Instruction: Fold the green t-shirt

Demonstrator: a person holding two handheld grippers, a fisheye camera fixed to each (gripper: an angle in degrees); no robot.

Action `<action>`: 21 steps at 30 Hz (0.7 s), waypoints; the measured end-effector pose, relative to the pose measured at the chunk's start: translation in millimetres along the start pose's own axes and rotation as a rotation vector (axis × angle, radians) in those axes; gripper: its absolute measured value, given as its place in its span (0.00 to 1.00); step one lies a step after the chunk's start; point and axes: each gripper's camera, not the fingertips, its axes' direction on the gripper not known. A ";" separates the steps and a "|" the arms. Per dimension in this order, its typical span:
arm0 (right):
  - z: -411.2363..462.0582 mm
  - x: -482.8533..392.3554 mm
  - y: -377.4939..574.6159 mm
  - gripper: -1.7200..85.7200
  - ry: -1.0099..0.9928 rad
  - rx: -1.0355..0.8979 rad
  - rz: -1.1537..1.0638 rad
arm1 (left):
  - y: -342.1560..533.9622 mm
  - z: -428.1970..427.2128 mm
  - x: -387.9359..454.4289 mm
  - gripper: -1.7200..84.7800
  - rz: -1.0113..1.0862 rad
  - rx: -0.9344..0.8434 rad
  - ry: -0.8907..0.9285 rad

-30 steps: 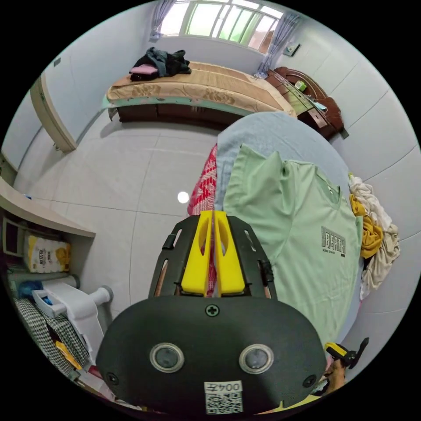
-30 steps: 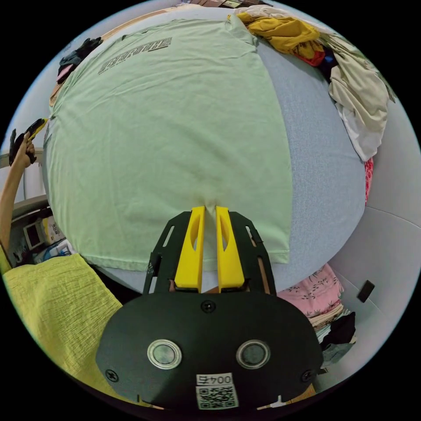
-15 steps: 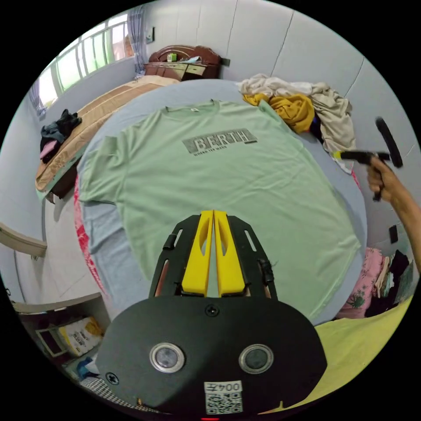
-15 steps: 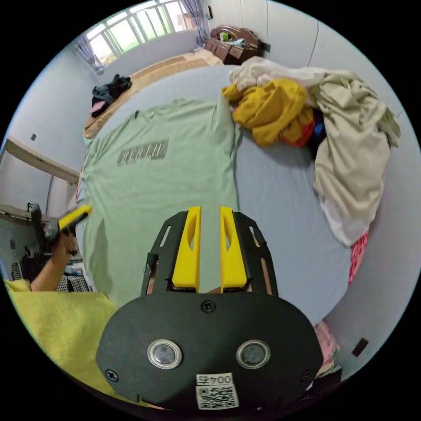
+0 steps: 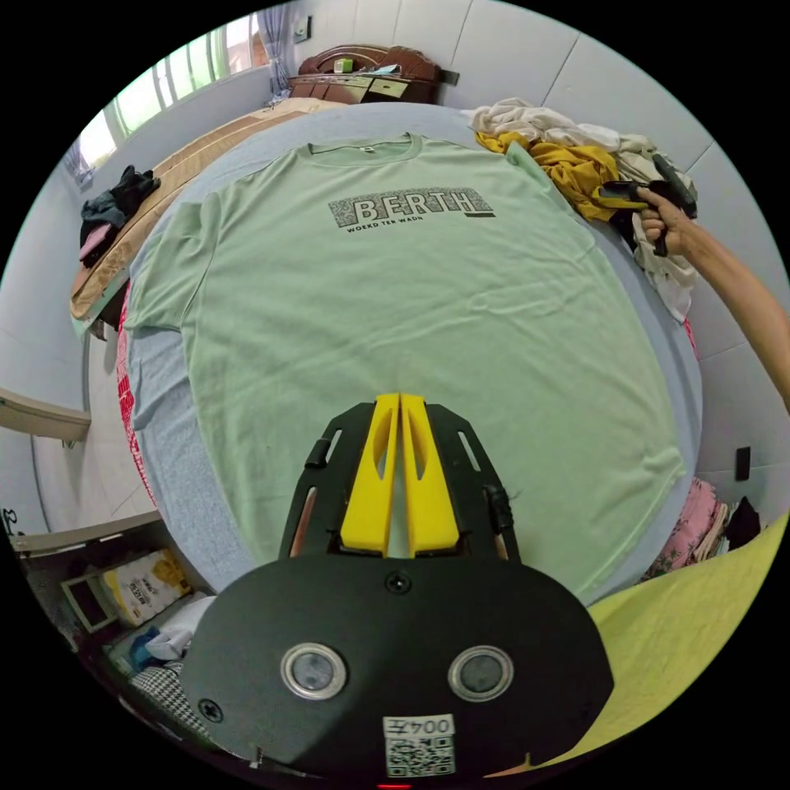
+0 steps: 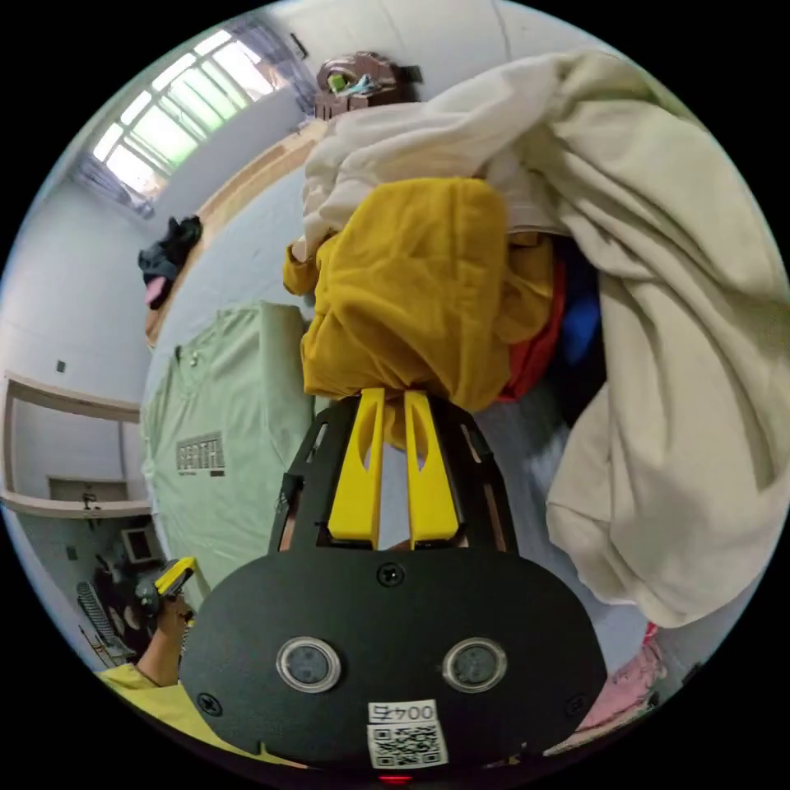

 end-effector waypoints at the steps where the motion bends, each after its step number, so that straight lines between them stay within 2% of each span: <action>1: -2.8 8.1 10.2 0.09 -0.061 0.007 -0.010 | -2.0 1.0 3.7 0.02 0.006 0.001 -0.007; 5: 16.7 29.4 28.5 0.08 -0.257 -0.029 0.035 | -7.2 4.3 11.3 0.02 -0.003 0.007 -0.002; 9: 53.5 56.8 15.3 0.09 -0.399 -0.030 0.208 | -13.5 6.7 17.0 0.02 0.004 -0.005 0.000; 15: 80.4 80.1 4.6 0.12 -0.288 -0.027 0.321 | -20.5 10.1 24.9 0.02 0.010 -0.009 -0.001; 21: 94.3 117.7 4.6 0.09 -0.404 -0.031 0.419 | -26.3 12.6 26.8 0.02 0.012 -0.014 0.020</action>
